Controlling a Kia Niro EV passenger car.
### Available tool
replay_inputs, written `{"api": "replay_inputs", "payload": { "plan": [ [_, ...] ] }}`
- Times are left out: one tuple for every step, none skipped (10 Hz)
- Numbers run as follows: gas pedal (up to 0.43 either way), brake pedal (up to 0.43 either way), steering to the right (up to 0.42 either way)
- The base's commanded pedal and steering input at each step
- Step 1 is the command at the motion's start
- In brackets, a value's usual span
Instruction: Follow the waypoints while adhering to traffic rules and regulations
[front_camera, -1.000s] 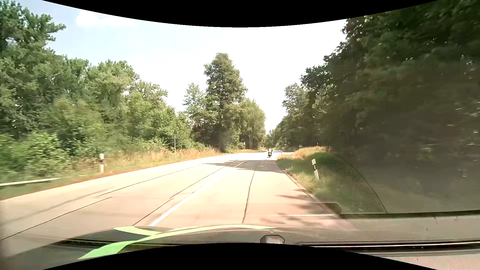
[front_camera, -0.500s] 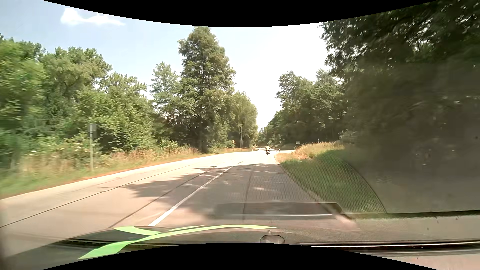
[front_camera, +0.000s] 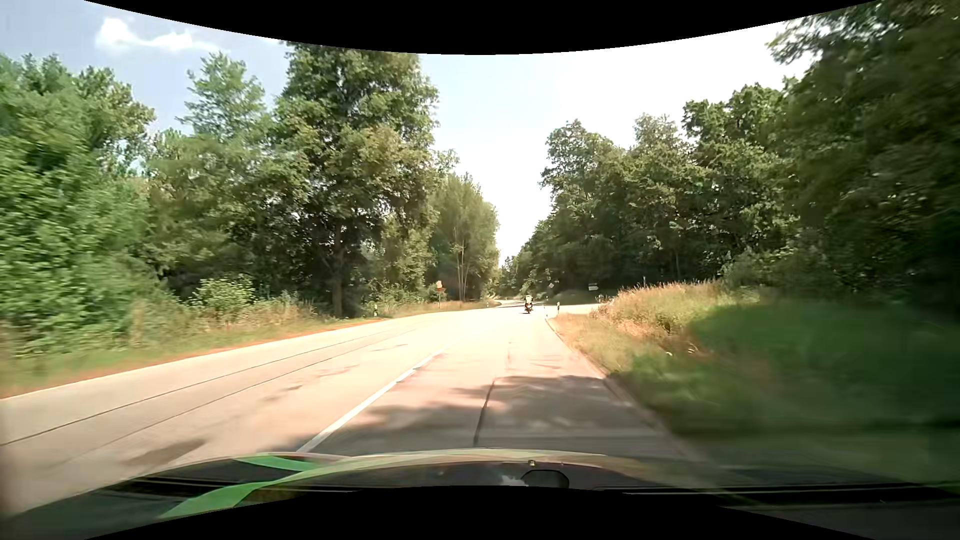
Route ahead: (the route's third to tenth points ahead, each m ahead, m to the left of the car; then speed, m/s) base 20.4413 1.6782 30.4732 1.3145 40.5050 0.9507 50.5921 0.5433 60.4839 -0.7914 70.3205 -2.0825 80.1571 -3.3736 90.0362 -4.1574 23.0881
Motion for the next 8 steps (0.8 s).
{"api": "replay_inputs", "payload": {
  "plan": [
    [0.331,0.0,0.011],
    [0.331,0.0,0.011],
    [0.311,0.0,0.011],
    [0.22,0.0,0.011],
    [0.209,0.0,0.011],
    [0.197,0.0,0.011],
    [0.197,0.0,0.011],
    [0.209,0.0,0.011]
  ]
}}
